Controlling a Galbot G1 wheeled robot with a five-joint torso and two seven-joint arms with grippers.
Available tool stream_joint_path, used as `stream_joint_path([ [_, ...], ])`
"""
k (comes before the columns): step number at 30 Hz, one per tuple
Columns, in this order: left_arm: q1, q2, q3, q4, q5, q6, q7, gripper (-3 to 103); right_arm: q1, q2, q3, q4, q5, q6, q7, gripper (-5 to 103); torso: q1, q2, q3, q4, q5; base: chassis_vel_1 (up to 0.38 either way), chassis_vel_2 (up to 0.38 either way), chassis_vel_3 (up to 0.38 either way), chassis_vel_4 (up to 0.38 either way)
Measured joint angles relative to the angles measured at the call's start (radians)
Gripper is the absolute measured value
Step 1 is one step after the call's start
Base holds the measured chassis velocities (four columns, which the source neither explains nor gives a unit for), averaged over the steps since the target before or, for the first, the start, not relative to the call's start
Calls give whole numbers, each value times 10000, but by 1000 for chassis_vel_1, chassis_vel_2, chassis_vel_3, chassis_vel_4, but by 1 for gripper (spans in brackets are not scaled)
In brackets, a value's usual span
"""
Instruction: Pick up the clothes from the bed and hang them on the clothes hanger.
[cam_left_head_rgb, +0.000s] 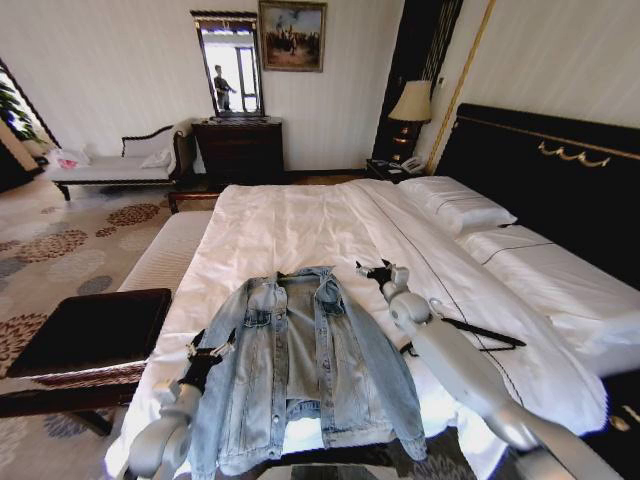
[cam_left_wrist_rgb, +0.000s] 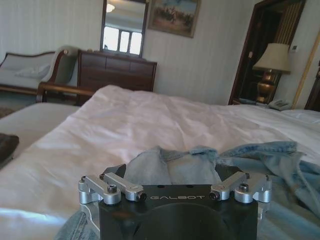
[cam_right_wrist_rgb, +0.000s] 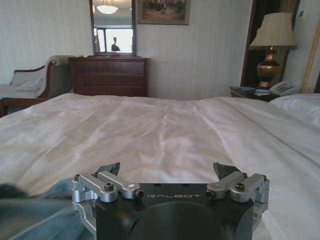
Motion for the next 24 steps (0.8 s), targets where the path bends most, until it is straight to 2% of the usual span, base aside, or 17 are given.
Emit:
stream_joint_path([
  [6,-1689,326,990,1333,-674,234,-182,99,-667,-137,233,450,41,-23,2,100,0,0,1,-1,-3,0,0,0,0],
  [12,-3397,463,2107,2168,-1474,672,-801,96,-121,58,-334,134,148,-23,32,100,1,0,1,0,-3,0,0,0,0],
  [14,-3779,581,2530,2406,-1716,772,-826,93,204,209,-633,-56,191,-23,52,100,2,-1,1,-2,-3,0,0,0,0],
  [15,-3779,581,2530,2406,-1716,772,-826,93,204,209,-633,-56,191,-23,52,100,2,-1,1,-2,-3,0,0,0,0],
  [17,-4053,759,3016,2666,-1842,796,-672,85,385,308,-813,-166,228,-19,54,100,2,-2,2,8,1,0,0,0,0],
  [19,-4358,886,3629,2991,-1860,794,-524,76,425,320,-829,-205,250,-14,54,100,2,-2,2,4,-3,0,0,0,0],
  [21,-4567,890,3965,3198,-1793,778,-493,72,424,306,-803,-230,264,-7,45,100,1,-2,2,1,-4,0,0,0,0],
  [24,-5027,799,4491,3625,-1657,741,-518,78,421,267,-703,-281,299,8,22,100,1,-1,1,0,-3,0,0,0,0],
])
